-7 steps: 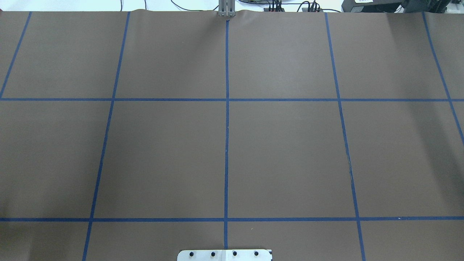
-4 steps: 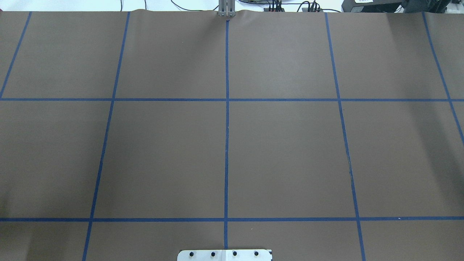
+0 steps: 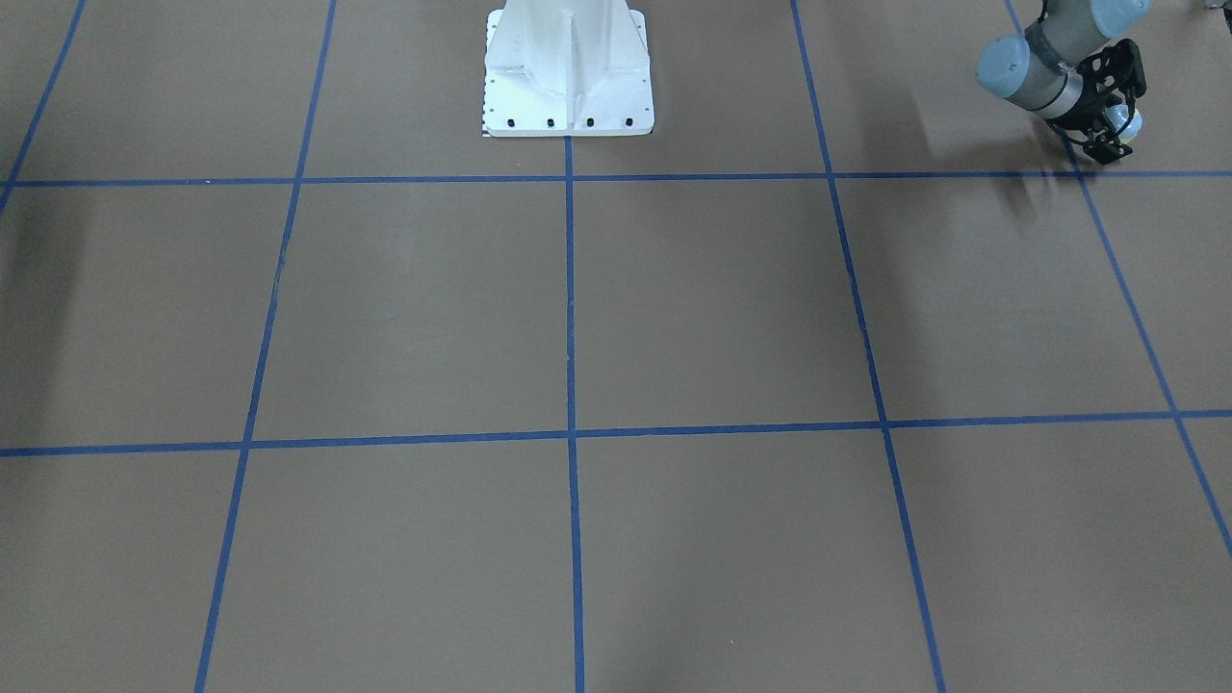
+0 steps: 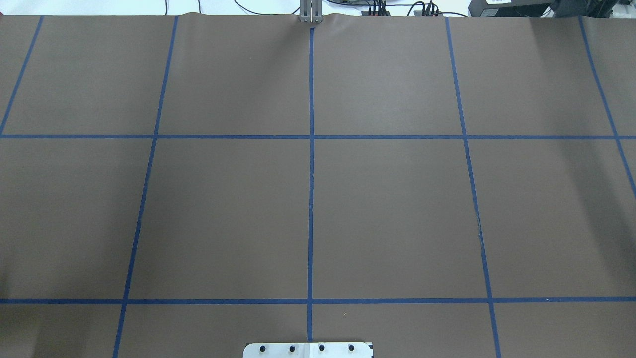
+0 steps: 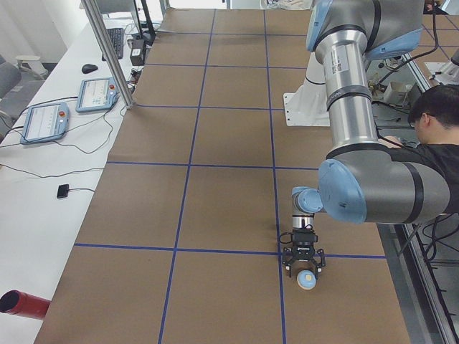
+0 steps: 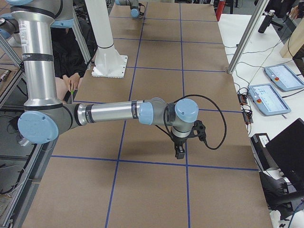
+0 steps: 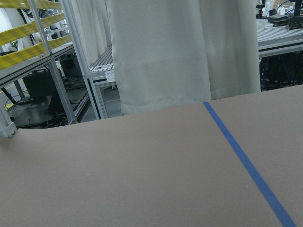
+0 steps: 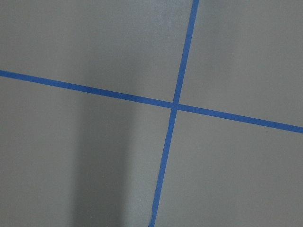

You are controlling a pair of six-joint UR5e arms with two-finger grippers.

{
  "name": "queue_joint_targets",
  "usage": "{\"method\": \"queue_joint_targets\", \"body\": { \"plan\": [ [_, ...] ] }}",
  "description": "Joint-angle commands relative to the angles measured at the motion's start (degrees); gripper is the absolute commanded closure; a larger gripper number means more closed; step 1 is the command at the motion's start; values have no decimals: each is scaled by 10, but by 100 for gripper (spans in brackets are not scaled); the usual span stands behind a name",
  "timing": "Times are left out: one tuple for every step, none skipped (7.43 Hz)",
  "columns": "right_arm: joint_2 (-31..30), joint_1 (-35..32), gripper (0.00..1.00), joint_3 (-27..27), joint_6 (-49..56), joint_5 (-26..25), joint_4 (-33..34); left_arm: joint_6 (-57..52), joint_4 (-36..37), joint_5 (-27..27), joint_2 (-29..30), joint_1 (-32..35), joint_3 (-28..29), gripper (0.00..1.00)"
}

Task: Place and press bell with both arms
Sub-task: 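Grasp the blue service bell with the left gripper and lift it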

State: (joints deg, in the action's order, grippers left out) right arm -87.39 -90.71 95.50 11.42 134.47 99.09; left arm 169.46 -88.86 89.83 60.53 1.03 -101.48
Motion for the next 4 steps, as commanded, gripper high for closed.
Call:
{"method": "queue_joint_targets", "body": {
  "plan": [
    [-1,-1,0,3,-1,0,0,-1,0,0,0,2,-1,0],
    [-1,-1,0,4,-1,0,0,-4,0,0,0,5,-2,0],
    [-1,-1,0,4,-1,0,0,0,0,0,0,6,-3,12],
    [-1,-1,0,3,-1,0,0,0,1,1,-1,7,-3,46]
  ]
}}
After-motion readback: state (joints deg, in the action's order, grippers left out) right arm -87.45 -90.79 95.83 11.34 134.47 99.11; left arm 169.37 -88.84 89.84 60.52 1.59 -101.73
